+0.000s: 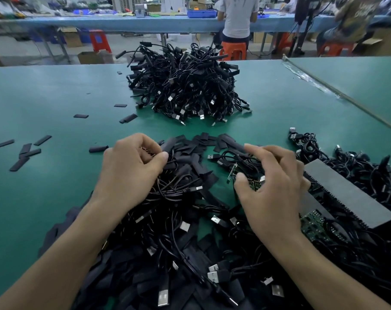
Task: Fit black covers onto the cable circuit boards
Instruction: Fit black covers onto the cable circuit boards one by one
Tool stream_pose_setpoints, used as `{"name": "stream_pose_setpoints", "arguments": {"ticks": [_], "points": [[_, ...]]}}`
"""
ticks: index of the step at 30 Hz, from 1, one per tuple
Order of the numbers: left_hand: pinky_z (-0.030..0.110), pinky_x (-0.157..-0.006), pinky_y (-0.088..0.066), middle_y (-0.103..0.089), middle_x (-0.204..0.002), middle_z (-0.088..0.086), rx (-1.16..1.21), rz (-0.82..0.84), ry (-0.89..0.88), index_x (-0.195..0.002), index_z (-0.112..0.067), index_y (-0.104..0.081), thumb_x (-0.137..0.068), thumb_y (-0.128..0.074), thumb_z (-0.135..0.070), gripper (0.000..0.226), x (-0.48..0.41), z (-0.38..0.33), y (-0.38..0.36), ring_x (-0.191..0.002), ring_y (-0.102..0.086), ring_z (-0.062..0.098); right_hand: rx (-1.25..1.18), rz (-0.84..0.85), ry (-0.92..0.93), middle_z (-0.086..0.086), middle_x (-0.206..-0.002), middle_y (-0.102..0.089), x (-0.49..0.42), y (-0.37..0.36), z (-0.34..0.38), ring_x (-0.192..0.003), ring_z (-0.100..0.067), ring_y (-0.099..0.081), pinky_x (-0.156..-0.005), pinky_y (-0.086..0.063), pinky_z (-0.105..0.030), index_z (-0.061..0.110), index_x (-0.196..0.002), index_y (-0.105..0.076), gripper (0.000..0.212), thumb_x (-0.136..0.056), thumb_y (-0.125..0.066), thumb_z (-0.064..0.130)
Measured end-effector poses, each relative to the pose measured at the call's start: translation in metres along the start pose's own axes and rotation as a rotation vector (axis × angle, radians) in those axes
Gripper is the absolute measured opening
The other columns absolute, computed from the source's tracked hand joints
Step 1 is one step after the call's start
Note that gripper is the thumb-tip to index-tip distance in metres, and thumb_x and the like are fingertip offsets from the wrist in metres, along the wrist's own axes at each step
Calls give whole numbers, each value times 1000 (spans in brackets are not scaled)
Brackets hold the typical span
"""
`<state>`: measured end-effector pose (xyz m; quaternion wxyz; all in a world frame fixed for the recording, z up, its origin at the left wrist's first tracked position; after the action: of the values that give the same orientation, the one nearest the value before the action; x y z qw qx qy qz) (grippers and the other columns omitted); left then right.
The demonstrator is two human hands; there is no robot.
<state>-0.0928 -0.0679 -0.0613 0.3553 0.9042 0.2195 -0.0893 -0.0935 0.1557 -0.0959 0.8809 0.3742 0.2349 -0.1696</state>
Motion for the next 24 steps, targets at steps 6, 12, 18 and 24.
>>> {"name": "stream_pose_setpoints", "arguments": {"ticks": [6,12,18,24], "points": [[36,-65,-52,-61,-66,-14,-348,-48,-22,-76,-33,-62,-85,-70,-42,15,4,4,3,-70,-62,20,4,284,-81,16,-101,-66,1,-5,-3,-85,-8,-62,-96,-47,-41,31,-112,-69,33,-85,-63,12],[30,-59,-36,-45,-63,-20,-496,-77,-117,-77,-34,-62,-84,-70,-42,13,7,-1,5,-67,-50,20,-244,140,11,23,-97,-67,0,-4,-2,-75,15,-60,-71,-44,-1,27,-112,-70,32,-88,-72,8],[23,-59,-50,-63,-69,-19,-119,117,-370,-81,-35,-71,-83,-73,-40,6,19,-22,-3,-66,-61,3,-718,210,-78,12,-88,-74,-2,-5,3,-84,-5,-71,-76,-54,-18,25,-96,-71,24,-82,-78,8],[10,-62,-44,-70,-79,-14,260,392,-322,-92,-31,-68,-82,-80,-33,15,30,-28,-18,-70,-64,3,-979,378,-140,6,-80,-73,-6,-7,3,-74,-5,-66,-69,-52,-17,25,-82,-74,16,-83,-74,9]]}}
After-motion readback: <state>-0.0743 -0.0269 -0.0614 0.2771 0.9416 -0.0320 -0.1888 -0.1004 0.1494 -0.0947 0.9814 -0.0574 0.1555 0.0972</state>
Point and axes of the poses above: each hand's wrist, its own x-axis away from the middle knuckle, its own y-axis out of the back of the hand, z = x × y, the point moved 1 cm from there along -x, towards the middle knuckle
